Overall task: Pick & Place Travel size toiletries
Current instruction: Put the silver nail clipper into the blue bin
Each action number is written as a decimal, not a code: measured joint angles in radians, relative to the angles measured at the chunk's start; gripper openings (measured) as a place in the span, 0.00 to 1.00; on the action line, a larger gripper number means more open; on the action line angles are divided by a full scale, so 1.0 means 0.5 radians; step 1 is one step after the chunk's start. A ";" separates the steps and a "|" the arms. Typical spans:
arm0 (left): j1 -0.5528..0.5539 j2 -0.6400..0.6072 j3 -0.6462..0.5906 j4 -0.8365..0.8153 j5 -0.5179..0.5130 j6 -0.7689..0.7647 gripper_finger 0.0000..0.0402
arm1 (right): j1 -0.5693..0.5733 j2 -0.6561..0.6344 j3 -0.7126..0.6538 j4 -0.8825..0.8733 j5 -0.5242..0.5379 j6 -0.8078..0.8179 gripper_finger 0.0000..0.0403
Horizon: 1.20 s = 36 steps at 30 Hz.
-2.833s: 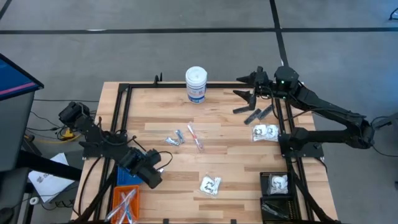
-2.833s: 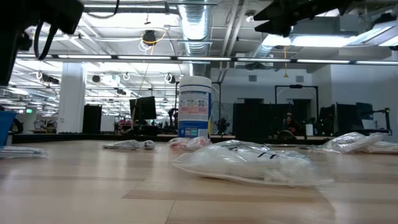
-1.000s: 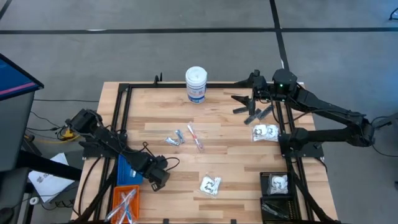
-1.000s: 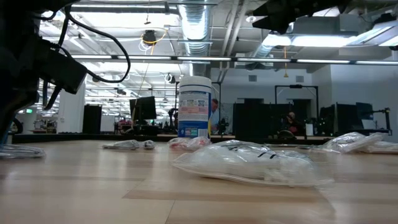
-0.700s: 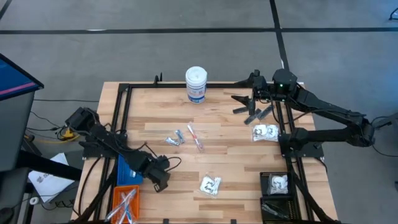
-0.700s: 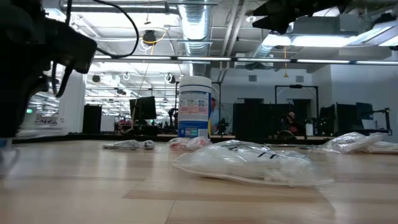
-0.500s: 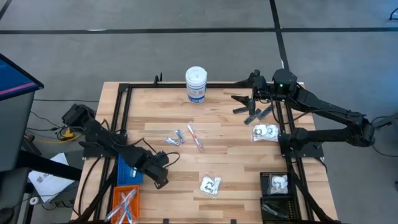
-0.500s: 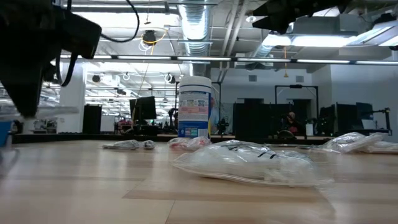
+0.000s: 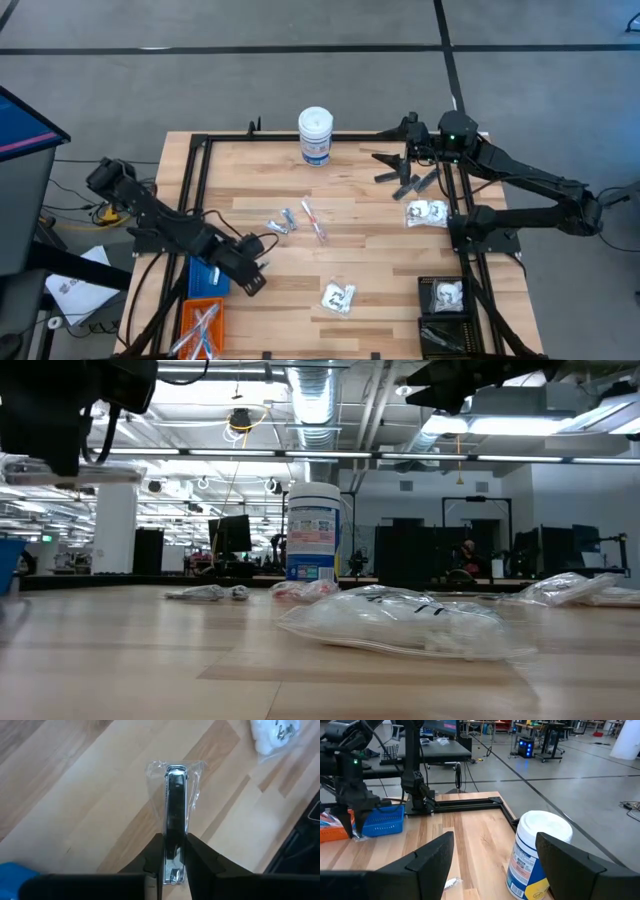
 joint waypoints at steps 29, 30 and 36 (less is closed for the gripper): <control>-0.063 -0.521 0.002 -0.029 -0.386 -0.028 0.11 | 0.000 0.000 0.000 0.006 0.001 -0.004 0.69; -0.078 -0.544 0.002 -0.032 -0.411 -0.027 0.11 | 0.000 0.000 0.000 0.006 0.000 -0.004 0.69; -0.223 -0.628 0.002 -0.058 -0.586 0.071 0.11 | -0.001 0.000 0.000 0.006 0.001 -0.004 0.69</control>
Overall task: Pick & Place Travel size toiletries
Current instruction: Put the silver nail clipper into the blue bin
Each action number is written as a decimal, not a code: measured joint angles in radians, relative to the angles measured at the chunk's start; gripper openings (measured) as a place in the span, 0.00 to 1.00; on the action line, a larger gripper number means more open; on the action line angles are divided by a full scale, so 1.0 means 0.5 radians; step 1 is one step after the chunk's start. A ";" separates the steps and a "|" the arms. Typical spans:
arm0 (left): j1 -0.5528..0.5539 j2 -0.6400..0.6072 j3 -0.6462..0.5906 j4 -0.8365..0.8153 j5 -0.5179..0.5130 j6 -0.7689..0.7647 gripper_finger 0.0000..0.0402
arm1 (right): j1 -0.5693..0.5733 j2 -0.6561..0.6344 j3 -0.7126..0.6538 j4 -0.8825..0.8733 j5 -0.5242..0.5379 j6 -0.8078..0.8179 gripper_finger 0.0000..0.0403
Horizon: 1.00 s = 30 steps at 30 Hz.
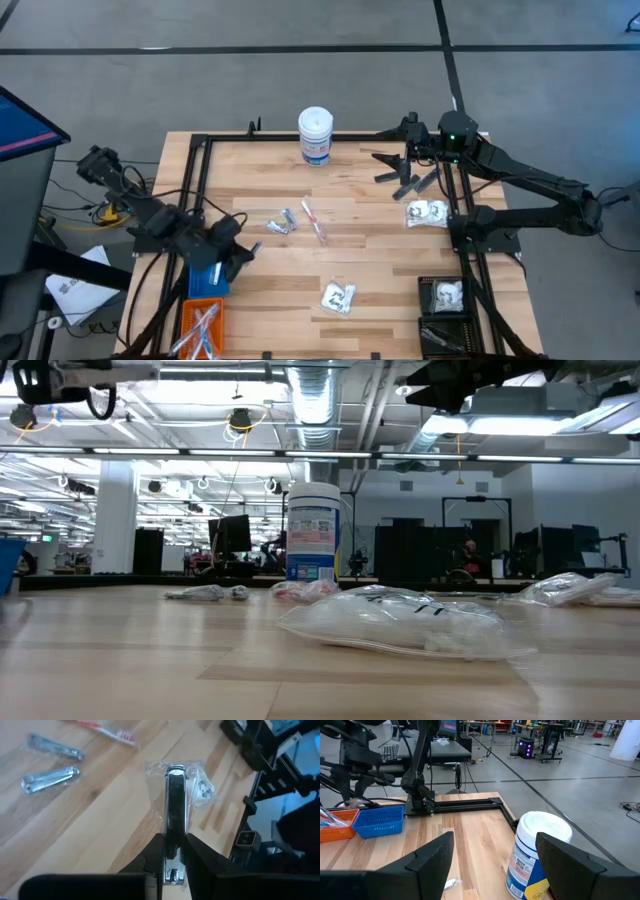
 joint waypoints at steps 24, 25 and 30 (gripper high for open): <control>-0.517 0.048 0.000 -1.062 0.413 -1.624 0.11 | 0.002 0.000 0.000 0.001 -0.001 0.002 0.69; -0.517 0.064 0.000 -1.097 0.465 -1.661 0.11 | 0.002 0.000 0.000 0.001 -0.001 0.002 0.69; -0.512 0.164 -0.016 -1.124 0.606 -1.737 0.11 | 0.002 0.000 0.000 0.002 0.000 0.002 0.69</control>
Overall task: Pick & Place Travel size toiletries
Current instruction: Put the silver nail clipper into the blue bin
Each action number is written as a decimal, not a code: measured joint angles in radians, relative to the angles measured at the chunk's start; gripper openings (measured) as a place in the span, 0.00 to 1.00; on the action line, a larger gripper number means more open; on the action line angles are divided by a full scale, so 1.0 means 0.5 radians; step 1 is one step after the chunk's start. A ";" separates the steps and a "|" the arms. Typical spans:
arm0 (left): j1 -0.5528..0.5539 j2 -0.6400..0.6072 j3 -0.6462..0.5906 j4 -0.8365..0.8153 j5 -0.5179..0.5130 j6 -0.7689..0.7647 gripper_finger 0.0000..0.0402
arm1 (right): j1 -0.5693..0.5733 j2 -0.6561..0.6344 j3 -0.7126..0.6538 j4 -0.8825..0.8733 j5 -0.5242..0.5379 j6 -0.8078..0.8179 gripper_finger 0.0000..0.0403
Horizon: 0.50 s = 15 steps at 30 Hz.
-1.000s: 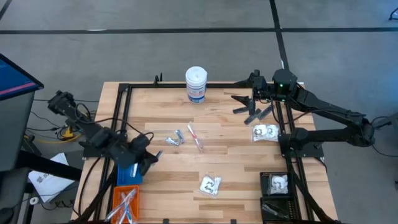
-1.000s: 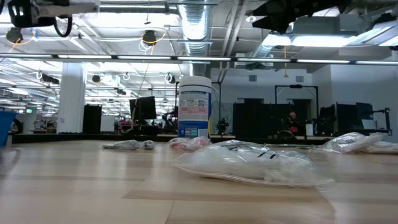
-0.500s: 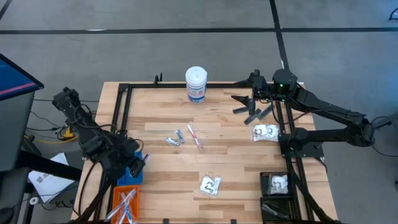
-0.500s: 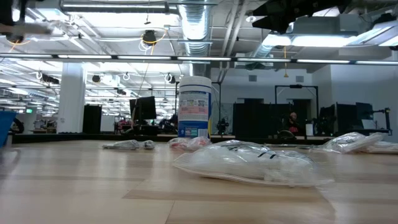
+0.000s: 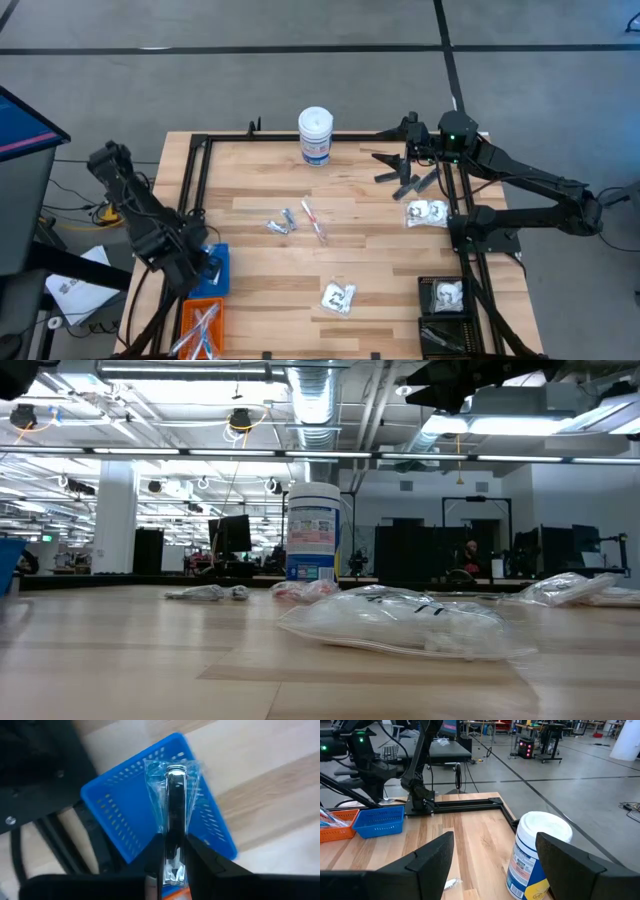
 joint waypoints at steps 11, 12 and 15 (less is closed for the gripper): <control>0.000 0.231 -0.103 0.228 0.198 -0.018 0.11 | 0.000 0.000 0.000 -0.001 0.000 0.001 0.69; 0.000 0.258 -0.109 0.247 0.196 -0.028 0.11 | 0.000 0.000 0.000 -0.001 0.000 0.001 0.69; 0.005 0.333 -0.116 0.286 0.202 -0.065 0.11 | 0.000 0.000 0.000 -0.001 0.000 0.001 0.69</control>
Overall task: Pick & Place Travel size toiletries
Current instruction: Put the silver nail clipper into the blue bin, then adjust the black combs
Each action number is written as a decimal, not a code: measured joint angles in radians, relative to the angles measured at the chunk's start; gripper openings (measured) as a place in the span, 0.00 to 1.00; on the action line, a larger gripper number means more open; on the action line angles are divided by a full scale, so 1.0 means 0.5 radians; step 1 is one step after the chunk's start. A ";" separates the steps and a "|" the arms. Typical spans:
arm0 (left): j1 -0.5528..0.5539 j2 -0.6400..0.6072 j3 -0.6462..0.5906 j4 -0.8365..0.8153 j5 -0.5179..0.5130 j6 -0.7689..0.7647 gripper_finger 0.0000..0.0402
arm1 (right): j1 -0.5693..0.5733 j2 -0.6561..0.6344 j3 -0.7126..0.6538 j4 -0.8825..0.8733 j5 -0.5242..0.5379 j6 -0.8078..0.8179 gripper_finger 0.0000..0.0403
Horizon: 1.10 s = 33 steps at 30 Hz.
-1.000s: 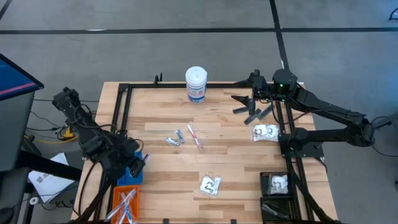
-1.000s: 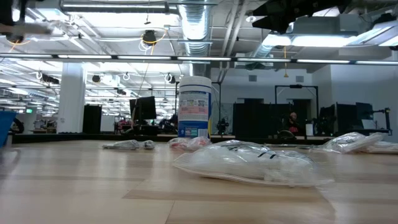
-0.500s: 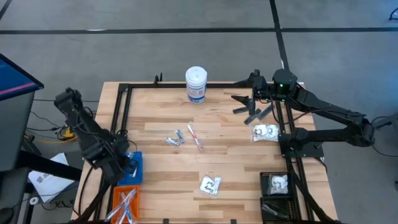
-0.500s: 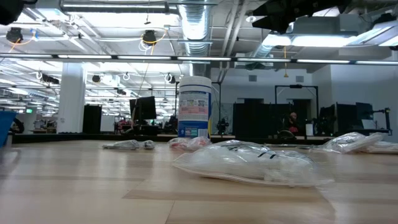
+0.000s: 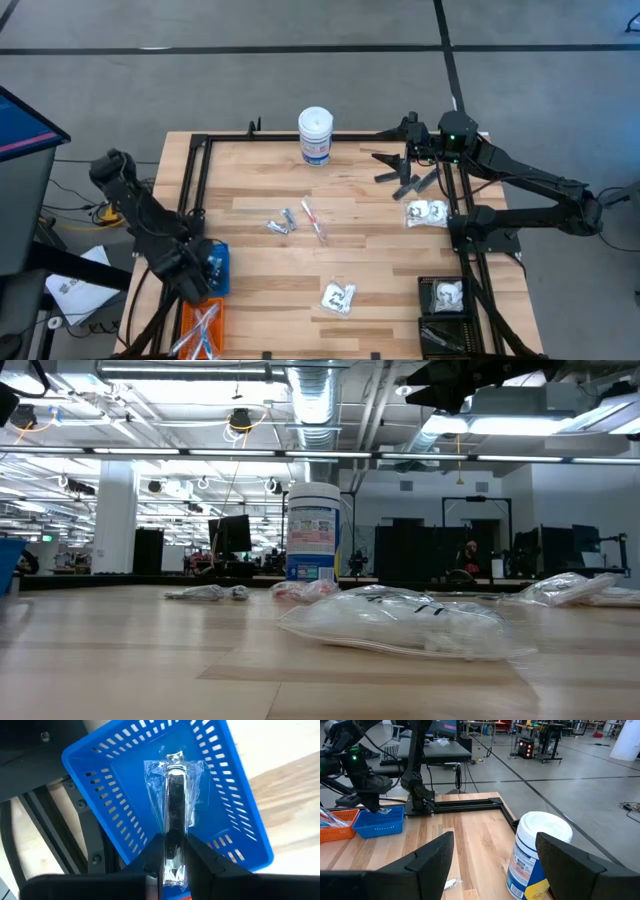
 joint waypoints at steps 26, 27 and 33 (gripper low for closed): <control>0.159 0.183 -0.002 -0.035 0.220 0.214 0.39 | 0.000 0.000 0.000 0.000 0.000 0.000 0.69; 0.159 0.170 -0.002 -0.045 0.218 0.220 0.40 | 0.000 0.000 0.000 0.000 0.000 0.000 0.69; 0.159 -0.012 -0.002 -0.078 0.004 0.238 0.41 | 0.000 0.000 0.000 -0.004 -0.001 0.000 0.69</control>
